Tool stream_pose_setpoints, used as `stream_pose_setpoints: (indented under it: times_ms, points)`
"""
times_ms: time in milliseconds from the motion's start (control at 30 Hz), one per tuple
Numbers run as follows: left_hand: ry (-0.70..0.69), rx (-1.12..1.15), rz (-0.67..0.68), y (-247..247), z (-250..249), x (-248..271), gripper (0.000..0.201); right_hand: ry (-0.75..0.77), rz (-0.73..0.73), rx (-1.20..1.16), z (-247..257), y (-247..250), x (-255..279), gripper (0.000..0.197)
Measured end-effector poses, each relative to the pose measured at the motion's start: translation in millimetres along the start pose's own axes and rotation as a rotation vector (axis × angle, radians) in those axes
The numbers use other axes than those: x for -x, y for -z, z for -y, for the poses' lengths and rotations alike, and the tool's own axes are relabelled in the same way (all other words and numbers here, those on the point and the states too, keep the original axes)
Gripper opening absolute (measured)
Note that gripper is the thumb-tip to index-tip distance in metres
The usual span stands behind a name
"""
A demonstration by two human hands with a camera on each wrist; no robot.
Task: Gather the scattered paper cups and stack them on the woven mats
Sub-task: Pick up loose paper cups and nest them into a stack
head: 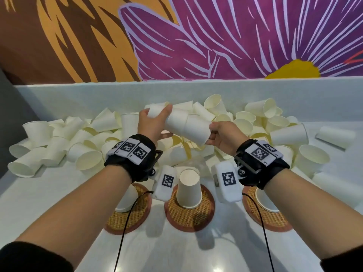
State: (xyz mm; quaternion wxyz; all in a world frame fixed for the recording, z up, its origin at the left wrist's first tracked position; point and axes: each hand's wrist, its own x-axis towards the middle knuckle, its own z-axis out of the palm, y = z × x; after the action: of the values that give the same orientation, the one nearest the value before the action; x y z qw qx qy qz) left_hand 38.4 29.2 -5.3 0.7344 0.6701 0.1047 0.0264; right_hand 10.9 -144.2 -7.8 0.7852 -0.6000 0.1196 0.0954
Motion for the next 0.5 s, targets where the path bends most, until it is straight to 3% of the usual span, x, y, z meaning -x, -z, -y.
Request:
stream_pose_setpoints:
  times_ms: [133,233,400,500]
  points:
    - [0.064,-0.073,0.127,-10,11,8,0.071,0.070,0.164,-0.047,-3,-14,2,0.031]
    - [0.124,0.033,0.109,-9,12,9,0.063,0.152,0.146,0.080,-4,-14,0,0.031]
    - [0.195,-0.015,0.056,9,13,0,0.046,0.043,-0.143,0.680,-27,6,-13,0.037]
    - [0.234,-0.007,0.064,18,17,-3,0.031,-0.094,-0.043,1.096,-46,13,-12,0.025]
